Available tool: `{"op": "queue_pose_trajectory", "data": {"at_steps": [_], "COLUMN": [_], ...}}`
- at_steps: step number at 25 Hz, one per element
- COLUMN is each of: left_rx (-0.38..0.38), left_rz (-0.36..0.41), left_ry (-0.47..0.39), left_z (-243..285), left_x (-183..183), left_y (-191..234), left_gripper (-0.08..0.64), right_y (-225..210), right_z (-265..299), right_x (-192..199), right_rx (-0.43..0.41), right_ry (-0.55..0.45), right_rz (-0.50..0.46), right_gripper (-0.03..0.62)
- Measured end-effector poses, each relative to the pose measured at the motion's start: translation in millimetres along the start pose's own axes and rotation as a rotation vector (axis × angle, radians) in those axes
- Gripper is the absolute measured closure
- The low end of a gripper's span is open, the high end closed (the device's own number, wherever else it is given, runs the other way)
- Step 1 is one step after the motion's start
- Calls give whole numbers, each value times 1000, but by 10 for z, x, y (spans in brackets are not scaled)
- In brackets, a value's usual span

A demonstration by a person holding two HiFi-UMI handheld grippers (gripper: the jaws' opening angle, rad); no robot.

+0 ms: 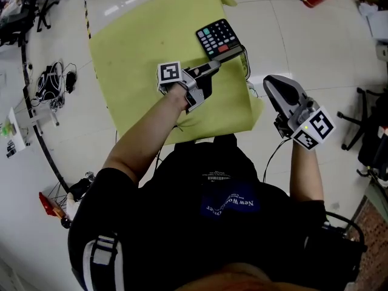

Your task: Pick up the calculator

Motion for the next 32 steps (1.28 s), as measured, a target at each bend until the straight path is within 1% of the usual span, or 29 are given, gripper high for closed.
{"op": "queue_pose_trajectory", "data": {"at_steps": [2,5,9,12,13,16,18,21,24,27,32], "left_rx": [-2,33,59,52,46,57,70,106,145,176,221], "left_rz": [-6,-16,-36,-34,-32,-17,-7,-16,-9,15,68], "left_ry": [-21,-51,-54,-52,-57,-81,-79,-84,-85,-82,-114], "left_z": [42,101,116,118,117,124,121,84,17,-122,-630], "left_x": [-95,-220,-233,-237,-248,-299,-304,-306,-279,-260,-320], "left_y": [36,29,63,89,99,97,84,47,-51,-228,-638], "left_gripper": [394,394,394,401,448,496,497,499,499,499,499], "right_y": [-11,-11,32,62,68,54,47,44,66,153,493], "right_z": [3,-6,-45,-49,-46,-44,-42,-33,-23,45,298], "right_x": [10,50,131,182,190,180,169,163,151,117,59], "right_rx": [-2,0,7,13,13,14,14,18,18,10,-7], "right_ry": [4,10,15,22,24,28,32,42,46,50,61], "right_rz": [4,5,12,16,16,16,14,8,4,-13,-43], "right_gripper": [603,603,603,603,603,603,603,603,603,603,603]}}
Point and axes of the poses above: the fingertips, and each gripper's own axes: z forward along the fingers, y to its left, x out of its underside, the point moved 2 cm from there along -z, backward along the fingers, and after that the axes turned 9 degrees about x, right-handed, at the moved point
